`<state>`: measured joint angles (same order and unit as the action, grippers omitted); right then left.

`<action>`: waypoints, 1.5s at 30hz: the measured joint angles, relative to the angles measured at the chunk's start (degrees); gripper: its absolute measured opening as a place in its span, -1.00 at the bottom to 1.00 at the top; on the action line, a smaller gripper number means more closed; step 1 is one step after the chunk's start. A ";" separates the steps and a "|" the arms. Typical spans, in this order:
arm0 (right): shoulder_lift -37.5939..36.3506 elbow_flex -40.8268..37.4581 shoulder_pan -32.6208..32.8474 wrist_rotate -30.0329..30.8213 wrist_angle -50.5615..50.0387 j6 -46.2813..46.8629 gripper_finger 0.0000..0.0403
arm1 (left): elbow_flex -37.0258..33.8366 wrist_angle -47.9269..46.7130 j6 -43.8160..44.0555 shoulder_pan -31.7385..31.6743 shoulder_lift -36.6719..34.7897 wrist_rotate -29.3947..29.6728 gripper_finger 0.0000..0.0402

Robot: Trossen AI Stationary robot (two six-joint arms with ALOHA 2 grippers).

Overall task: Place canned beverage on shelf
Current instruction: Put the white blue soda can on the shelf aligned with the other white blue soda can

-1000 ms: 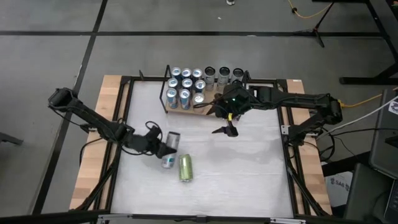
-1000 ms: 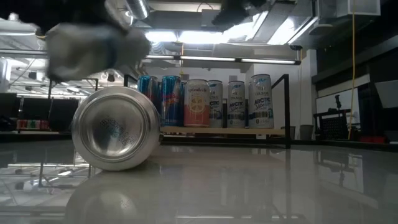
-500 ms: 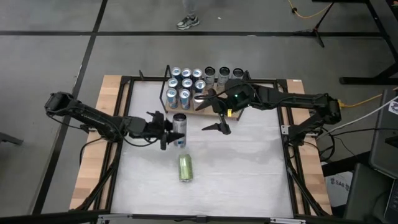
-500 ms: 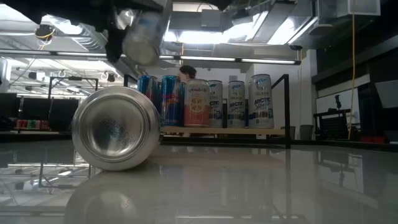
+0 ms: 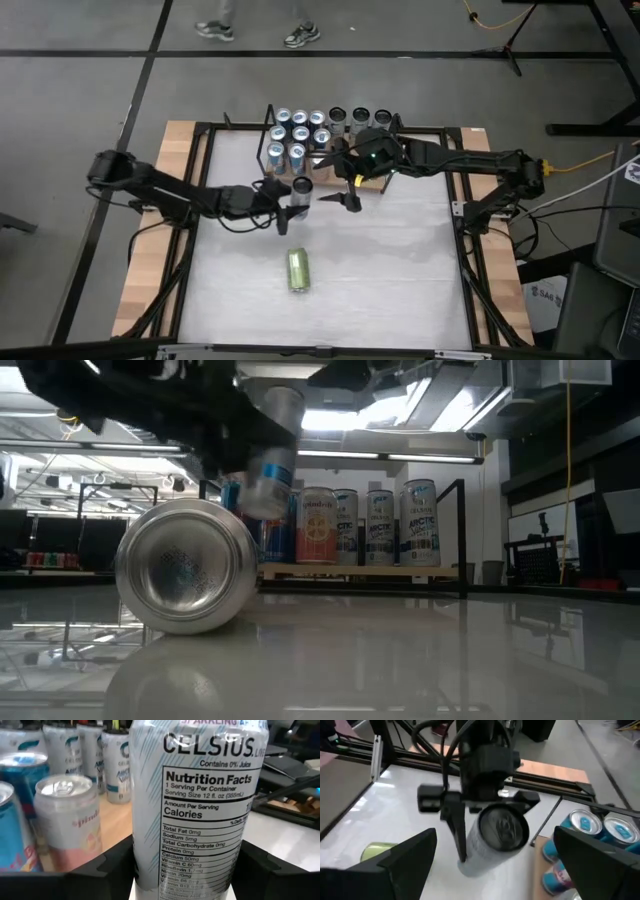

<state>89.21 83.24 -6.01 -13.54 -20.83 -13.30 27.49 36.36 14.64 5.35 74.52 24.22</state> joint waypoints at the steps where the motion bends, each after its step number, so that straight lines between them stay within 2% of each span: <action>1: 0.00 0.00 -0.01 0.07 -0.03 0.23 0.94 | 0.00 2.75 -1.23 -0.35 1.83 -0.11 0.19; 9: 0.00 0.00 0.01 0.04 -3.83 4.62 0.94 | 0.14 29.98 -5.17 -3.70 20.24 -7.25 0.19; 13: -0.02 0.00 0.01 0.04 -6.55 6.10 0.94 | 2.46 35.08 -6.32 -4.51 28.45 -9.90 0.19; 17: -0.02 0.00 0.02 0.04 -7.27 6.19 0.94 | 6.23 35.28 -6.33 -4.87 34.81 -14.54 0.19; 25: -0.02 0.00 0.03 0.05 -8.18 6.20 0.94 | 13.63 35.24 -9.32 -4.86 42.06 -17.90 0.19; 36: -0.07 0.02 0.03 1.79 -11.83 6.20 0.94 | 16.78 27.56 -12.36 -4.86 42.60 -17.93 0.31; 45: -0.07 0.02 0.01 2.62 -12.81 6.19 0.94 | 16.76 27.39 -11.94 -4.86 42.58 -17.80 0.32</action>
<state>89.14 83.26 -6.00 -10.92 -33.64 -7.11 44.25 63.75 2.70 0.49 117.10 6.41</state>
